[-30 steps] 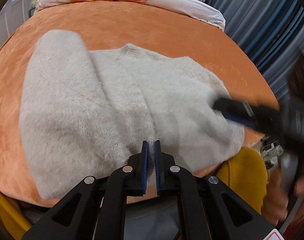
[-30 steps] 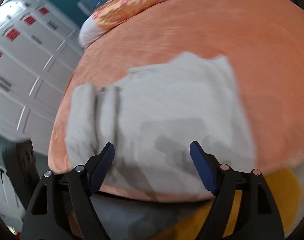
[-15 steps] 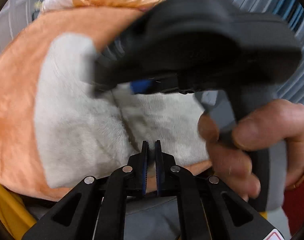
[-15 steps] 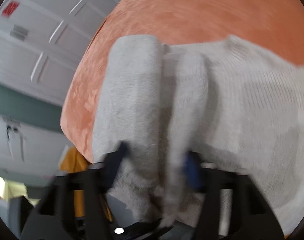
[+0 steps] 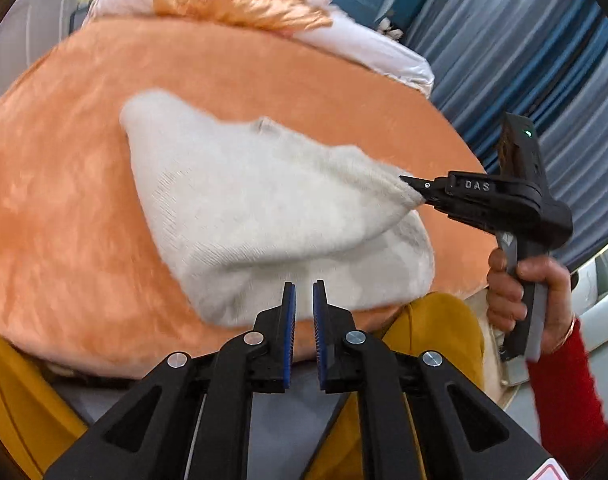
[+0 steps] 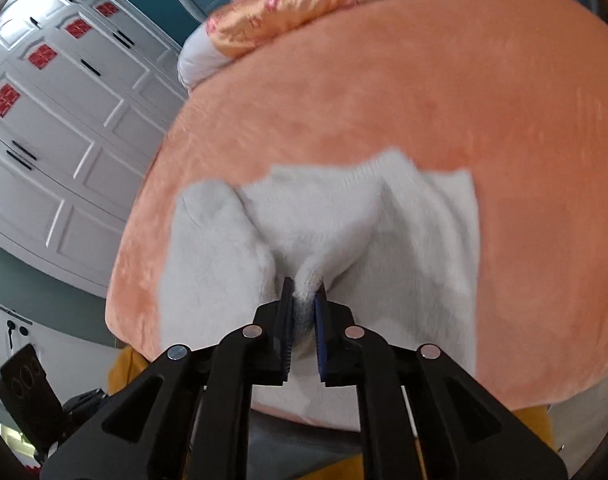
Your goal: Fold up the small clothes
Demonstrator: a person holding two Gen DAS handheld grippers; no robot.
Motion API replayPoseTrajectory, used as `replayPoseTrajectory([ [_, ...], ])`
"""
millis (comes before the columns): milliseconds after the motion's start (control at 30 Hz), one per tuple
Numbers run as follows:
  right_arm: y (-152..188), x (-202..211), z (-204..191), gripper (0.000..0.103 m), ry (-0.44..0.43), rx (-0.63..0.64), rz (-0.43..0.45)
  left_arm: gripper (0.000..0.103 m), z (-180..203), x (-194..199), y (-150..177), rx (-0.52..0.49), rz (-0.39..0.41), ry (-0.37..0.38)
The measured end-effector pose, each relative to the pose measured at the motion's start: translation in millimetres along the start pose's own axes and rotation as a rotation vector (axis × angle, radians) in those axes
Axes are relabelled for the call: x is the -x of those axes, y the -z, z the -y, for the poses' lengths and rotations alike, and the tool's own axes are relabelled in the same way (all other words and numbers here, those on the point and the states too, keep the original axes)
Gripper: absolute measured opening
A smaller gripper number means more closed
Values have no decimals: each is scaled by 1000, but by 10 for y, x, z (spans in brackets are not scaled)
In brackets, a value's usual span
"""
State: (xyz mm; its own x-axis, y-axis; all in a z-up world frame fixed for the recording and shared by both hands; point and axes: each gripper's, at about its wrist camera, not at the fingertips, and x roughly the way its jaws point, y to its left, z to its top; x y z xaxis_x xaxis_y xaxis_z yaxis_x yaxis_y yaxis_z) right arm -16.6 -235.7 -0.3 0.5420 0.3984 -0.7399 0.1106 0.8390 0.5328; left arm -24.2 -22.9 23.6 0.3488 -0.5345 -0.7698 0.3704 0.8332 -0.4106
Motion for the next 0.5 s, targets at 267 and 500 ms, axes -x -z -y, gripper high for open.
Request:
replayPoseTrajectory([
  [267,-154,-361,-259,58,28,46,-63,16,-141,233,-89,18,69,-76],
  [500,-220,-573,-390,49,54,80,-145,18,-541,496,3,125,109,-87],
])
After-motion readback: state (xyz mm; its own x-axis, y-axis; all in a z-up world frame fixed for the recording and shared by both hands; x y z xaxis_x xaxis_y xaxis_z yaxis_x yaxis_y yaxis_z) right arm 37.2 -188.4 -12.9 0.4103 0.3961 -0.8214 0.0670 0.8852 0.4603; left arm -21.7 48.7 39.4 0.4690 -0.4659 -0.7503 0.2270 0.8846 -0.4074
